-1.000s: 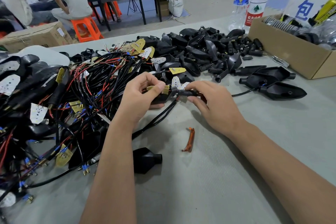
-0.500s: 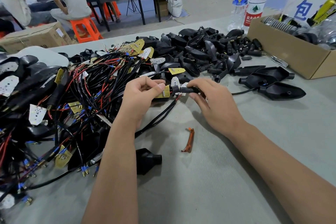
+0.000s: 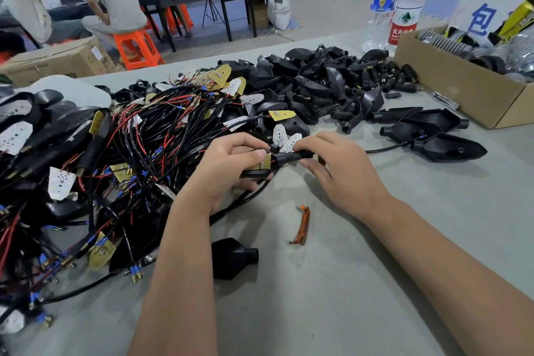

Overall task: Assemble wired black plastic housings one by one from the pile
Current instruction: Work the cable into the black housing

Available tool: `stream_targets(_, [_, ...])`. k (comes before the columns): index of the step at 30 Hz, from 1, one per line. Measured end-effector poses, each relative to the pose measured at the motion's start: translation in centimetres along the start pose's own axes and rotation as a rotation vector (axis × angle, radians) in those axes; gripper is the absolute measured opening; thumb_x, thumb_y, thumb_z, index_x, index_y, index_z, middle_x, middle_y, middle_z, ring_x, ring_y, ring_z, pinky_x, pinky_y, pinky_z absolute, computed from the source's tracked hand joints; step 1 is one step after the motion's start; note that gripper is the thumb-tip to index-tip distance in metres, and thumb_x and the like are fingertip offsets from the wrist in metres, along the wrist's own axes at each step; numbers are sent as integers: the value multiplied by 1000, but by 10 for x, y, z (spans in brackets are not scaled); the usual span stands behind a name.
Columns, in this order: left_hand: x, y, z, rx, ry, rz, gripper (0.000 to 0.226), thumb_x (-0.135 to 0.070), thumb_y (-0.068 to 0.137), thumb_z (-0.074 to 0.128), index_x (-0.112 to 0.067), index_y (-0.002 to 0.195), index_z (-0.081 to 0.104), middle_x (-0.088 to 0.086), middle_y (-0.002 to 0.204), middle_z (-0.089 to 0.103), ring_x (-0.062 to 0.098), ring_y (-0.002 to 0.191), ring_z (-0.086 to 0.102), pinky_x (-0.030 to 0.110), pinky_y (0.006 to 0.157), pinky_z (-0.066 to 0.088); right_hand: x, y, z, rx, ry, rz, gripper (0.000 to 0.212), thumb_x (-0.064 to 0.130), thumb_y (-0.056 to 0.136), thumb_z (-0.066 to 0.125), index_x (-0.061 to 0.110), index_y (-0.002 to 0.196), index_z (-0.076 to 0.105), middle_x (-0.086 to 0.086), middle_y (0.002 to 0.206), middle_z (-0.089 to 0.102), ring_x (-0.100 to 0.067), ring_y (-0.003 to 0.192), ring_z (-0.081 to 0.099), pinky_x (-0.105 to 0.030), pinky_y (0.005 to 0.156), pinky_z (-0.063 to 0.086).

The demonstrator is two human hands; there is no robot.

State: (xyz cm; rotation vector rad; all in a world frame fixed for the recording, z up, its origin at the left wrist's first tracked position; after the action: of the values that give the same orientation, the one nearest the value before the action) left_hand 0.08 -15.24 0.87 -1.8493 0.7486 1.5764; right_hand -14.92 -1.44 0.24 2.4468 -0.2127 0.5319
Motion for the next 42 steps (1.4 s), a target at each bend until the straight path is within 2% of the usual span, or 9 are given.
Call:
stream_targets(3, [-1, 0, -2, -21, 34, -3, 14, -6, 99, 60, -6, 104, 73, 13, 89, 77, 36, 84, 77, 22, 44, 48, 3, 0, 1, -16, -16, -42, 19, 16, 97, 69, 18, 116, 70, 1, 102, 67, -23, 91, 61, -46, 79, 50])
stream_targets(15, [3, 2, -3, -23, -80, -86, 24, -5, 98, 51, -5, 98, 75, 16, 87, 75, 39, 82, 77, 22, 47, 45, -2, 1, -5, -116, 181, -71, 20, 25, 98, 70, 21, 117, 73, 13, 109, 74, -6, 101, 69, -36, 87, 55])
stream_targets(21, [-1, 0, -1, 51, 47, -53, 21, -4, 95, 54, -9, 98, 74, 7, 82, 73, 29, 80, 76, 24, 51, 45, -9, 2, 1, -3, 317, 26, 17, 23, 93, 76, 27, 110, 75, 15, 90, 73, -16, 79, 67, -39, 76, 53])
stream_targets(24, [-1, 0, 6, 107, 40, -73, 20, -3, 95, 54, -7, 105, 72, 13, 85, 74, 28, 81, 76, 23, 54, 47, -9, 2, 3, 29, 383, 45, 20, 20, 89, 80, 25, 108, 73, 15, 98, 75, -7, 98, 71, -25, 87, 52])
stream_targets(27, [0, 2, 13, 105, 38, -83, 21, -1, 97, 52, -3, 107, 70, 13, 84, 73, 29, 79, 75, 22, 53, 47, -12, 1, 4, 28, 380, 87, 21, 20, 85, 83, 22, 101, 69, 13, 96, 75, 6, 94, 68, -8, 79, 42])
stream_targets(29, [0, 3, 13, 100, 48, -84, 21, -1, 97, 52, -3, 108, 69, 13, 83, 73, 28, 78, 75, 22, 52, 47, -13, 1, 4, 27, 358, 100, 21, 23, 85, 83, 21, 99, 68, 12, 95, 75, 0, 96, 69, -10, 83, 45])
stream_targets(33, [3, 5, 15, 96, 13, -98, 16, -4, 98, 56, -2, 110, 66, 13, 84, 74, 30, 76, 75, 22, 51, 47, -3, 1, 6, 50, 219, 33, 28, 40, 88, 76, 26, 109, 63, 11, 98, 73, -11, 96, 69, -43, 86, 54])
stream_targets(36, [3, 8, 20, 77, 3, -118, 10, -7, 101, 55, -6, 106, 63, 17, 82, 75, 30, 71, 75, 22, 49, 47, 9, 3, 11, 68, 135, -53, 34, 40, 91, 71, 32, 122, 61, 12, 106, 68, -13, 99, 63, -44, 83, 53])
stream_targets(42, [3, 8, 25, 126, -6, -105, 13, -9, 101, 57, -3, 111, 62, 16, 87, 75, 32, 77, 76, 23, 56, 53, 11, 2, 7, -27, 177, -85, 23, 33, 99, 65, 21, 118, 70, 4, 115, 59, -17, 108, 58, -40, 89, 50])
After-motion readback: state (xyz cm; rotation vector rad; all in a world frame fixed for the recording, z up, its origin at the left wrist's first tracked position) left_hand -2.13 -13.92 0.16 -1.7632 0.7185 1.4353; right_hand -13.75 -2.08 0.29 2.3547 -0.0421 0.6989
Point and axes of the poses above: each hand's wrist, its own y-axis towards the middle knuckle, its own z-axis out of the palm, x = y × z, the point moved 5 cm from there along y, towards the middle knuckle
